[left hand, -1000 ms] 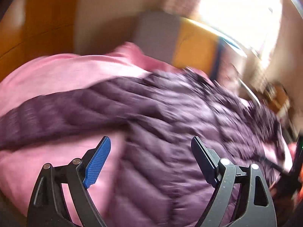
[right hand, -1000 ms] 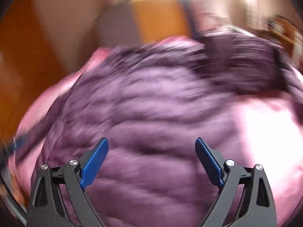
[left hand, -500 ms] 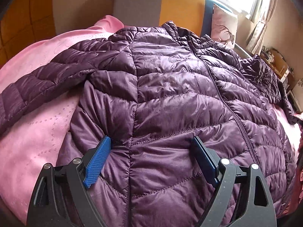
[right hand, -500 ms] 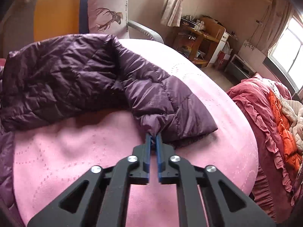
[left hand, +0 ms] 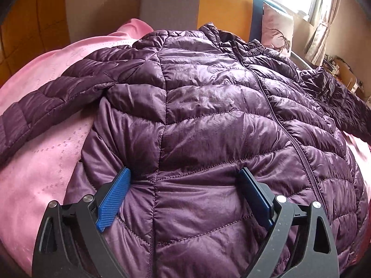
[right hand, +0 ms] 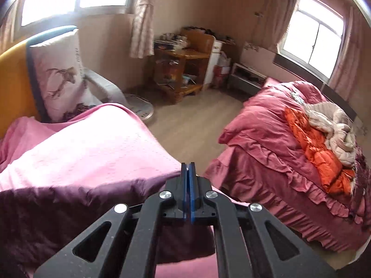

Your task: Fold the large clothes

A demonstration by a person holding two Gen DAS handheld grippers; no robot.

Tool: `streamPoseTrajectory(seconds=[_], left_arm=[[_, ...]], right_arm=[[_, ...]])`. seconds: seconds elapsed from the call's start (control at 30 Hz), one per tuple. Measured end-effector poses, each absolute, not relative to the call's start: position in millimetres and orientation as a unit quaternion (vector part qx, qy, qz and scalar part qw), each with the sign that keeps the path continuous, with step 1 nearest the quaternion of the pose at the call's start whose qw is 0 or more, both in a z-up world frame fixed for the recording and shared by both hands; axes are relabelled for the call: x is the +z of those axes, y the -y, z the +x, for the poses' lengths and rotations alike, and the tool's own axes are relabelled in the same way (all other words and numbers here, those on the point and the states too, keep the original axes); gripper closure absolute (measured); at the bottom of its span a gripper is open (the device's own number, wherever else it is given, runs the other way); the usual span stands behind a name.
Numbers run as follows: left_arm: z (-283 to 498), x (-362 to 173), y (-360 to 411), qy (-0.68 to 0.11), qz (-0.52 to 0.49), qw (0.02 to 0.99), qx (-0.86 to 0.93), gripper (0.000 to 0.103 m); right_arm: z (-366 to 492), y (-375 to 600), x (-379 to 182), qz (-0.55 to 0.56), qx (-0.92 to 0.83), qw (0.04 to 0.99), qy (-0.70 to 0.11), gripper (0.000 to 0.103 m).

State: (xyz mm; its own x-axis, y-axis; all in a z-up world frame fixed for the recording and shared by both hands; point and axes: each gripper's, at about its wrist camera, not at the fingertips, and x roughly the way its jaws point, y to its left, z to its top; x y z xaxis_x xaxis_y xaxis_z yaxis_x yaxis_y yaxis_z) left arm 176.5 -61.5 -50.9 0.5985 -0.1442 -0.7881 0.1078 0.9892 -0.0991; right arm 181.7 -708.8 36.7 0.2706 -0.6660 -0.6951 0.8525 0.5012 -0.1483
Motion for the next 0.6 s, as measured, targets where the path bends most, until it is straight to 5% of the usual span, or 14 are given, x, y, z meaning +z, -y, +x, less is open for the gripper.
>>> streamPoseTrajectory(seconds=[0.07,0.1,0.17,0.37,0.6], left_arm=[[177.0,-51.1,61.6,-0.443,-0.02,0.894,-0.07,0.011],[177.3,-51.2,61.8,-0.444,-0.02,0.893,-0.069,0.011],[177.4,-50.0,62.3,-0.445,-0.02,0.893,-0.068,0.011],[179.3,-21.8,59.4,-0.434,-0.052,0.895,-0.088,0.011],[211.0,2.7,59.8,-0.38,-0.025,0.922,-0.071,0.011]], right_arm=[[183.7,701.7,29.6,0.126,-0.501,0.778,-0.359,0.089],[183.4,695.3,29.6,0.124,-0.5,0.782,-0.351,0.058],[187.4,661.8,32.1,0.115,-0.479,0.809,-0.32,0.034],[266.5,512.0,10.5,0.109,-0.217,0.908,-0.341,0.035],[370.1,361.7,-30.6,0.105,-0.011,0.917,-0.384,0.037]])
